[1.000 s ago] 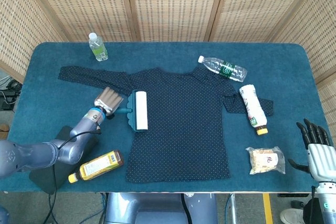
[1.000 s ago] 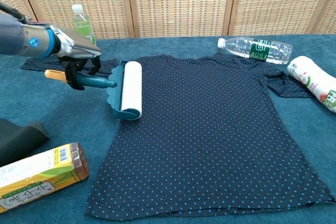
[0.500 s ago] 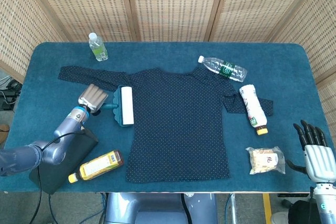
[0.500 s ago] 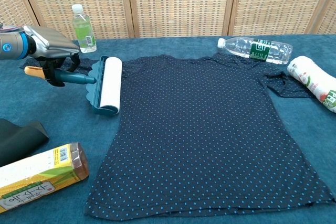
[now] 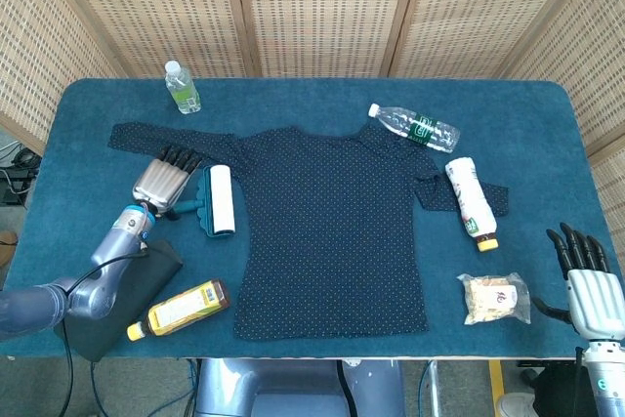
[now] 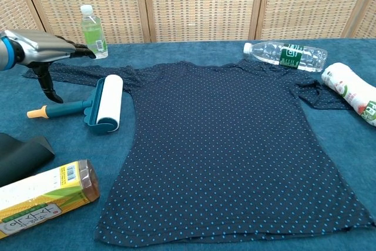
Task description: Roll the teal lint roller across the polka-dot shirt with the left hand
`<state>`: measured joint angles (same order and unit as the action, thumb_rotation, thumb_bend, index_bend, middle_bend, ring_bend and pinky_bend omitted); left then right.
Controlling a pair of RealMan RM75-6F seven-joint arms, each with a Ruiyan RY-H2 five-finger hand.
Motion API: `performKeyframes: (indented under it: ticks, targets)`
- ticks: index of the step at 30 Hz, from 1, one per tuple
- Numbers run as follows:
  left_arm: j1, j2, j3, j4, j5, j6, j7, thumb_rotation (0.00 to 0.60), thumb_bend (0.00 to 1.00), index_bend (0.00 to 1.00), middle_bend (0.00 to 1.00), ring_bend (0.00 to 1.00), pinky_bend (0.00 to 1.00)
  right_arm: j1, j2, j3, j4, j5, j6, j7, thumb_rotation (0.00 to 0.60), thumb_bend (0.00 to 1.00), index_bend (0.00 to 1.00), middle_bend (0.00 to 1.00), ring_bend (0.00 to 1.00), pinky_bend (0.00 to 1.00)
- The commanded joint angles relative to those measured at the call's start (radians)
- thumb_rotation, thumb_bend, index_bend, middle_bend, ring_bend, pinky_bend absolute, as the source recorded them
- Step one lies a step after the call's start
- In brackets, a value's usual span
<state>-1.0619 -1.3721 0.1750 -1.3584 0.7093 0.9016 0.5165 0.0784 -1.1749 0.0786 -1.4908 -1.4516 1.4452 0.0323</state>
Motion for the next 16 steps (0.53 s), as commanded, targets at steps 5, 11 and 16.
performKeyframes:
  ticks: [5, 11, 16]
  targets:
    - [0.298, 0.022, -0.043, -0.133, 0.327, 0.449, -0.264, 0.600, 0.09, 0.00, 0.00, 0.00, 0.00, -0.003, 0.003, 0.002, -0.003, -0.007, 0.013, 0.008, 0.600, 0.08, 0.00, 0.00, 0.00, 0.00]
    - [0.500, 0.020, 0.009, -0.157, 0.457, 0.660, -0.326, 0.600, 0.09, 0.00, 0.00, 0.00, 0.00, -0.003, 0.007, 0.001, -0.016, -0.016, 0.021, 0.008, 0.600, 0.08, 0.00, 0.00, 0.00, 0.00]
    - [0.590, 0.037, 0.029, -0.172, 0.518, 0.721, -0.344, 0.600, 0.09, 0.00, 0.00, 0.00, 0.00, -0.005, 0.011, 0.000, -0.026, -0.022, 0.026, 0.005, 0.600, 0.08, 0.00, 0.00, 0.00, 0.00]
